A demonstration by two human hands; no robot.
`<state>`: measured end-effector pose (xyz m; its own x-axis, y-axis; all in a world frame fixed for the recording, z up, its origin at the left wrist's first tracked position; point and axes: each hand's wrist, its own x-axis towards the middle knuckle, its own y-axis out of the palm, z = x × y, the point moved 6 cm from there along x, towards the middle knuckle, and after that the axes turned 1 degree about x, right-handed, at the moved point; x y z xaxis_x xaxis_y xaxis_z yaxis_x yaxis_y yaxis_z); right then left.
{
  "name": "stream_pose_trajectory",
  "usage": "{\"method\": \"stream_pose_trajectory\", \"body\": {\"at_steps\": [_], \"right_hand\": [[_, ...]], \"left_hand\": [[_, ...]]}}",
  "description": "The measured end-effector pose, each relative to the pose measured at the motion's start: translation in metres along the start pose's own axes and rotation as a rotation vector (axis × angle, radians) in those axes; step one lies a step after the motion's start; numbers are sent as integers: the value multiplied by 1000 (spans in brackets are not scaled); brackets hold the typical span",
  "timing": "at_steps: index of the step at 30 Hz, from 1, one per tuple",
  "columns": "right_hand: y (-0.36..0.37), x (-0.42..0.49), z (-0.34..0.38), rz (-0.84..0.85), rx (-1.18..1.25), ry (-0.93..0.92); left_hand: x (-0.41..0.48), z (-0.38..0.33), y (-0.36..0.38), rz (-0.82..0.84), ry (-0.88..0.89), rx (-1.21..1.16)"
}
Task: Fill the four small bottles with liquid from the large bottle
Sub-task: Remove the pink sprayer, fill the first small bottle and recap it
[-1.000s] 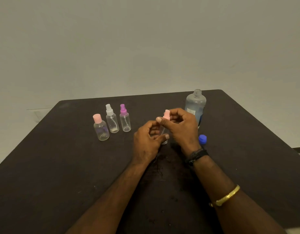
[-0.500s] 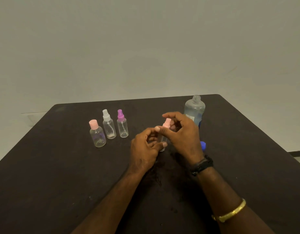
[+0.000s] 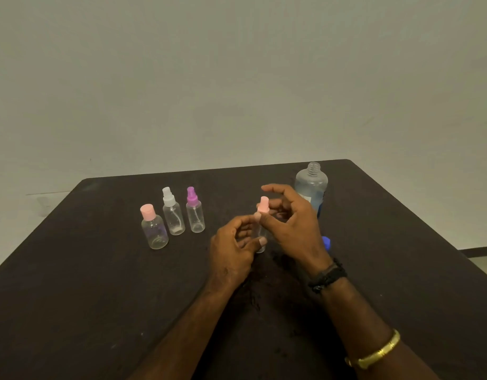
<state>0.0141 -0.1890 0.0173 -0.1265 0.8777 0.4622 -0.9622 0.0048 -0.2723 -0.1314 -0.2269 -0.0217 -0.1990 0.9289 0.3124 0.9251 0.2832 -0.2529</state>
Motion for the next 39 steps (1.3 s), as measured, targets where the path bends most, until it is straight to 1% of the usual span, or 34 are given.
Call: {"method": "stream_pose_trajectory", "body": {"at_steps": [3, 7, 10, 13, 17, 21, 30, 39], "right_hand": [[3, 0, 2, 42, -11, -8], [2, -2, -1, -29, -102, -3], [1, -1, 0, -6, -46, -13], [4, -1, 3, 36, -39, -23], [0, -1, 2, -60, -93, -36], [-4, 0, 1, -89, -19, -39], [-11, 1, 13, -150, 96, -106], [-25, 1, 23, -273, 99, -165]], "left_hand": [[0, 1, -1, 9, -7, 15], [0, 0, 1, 6, 13, 39], [1, 1, 0, 3, 13, 23], [1, 2, -1, 9, 1, 23], [0, -1, 0, 12, 19, 30], [1, -1, -1, 14, 6, 6], [2, 2, 0, 12, -22, -4], [2, 4, 1, 25, -43, -22]]}}
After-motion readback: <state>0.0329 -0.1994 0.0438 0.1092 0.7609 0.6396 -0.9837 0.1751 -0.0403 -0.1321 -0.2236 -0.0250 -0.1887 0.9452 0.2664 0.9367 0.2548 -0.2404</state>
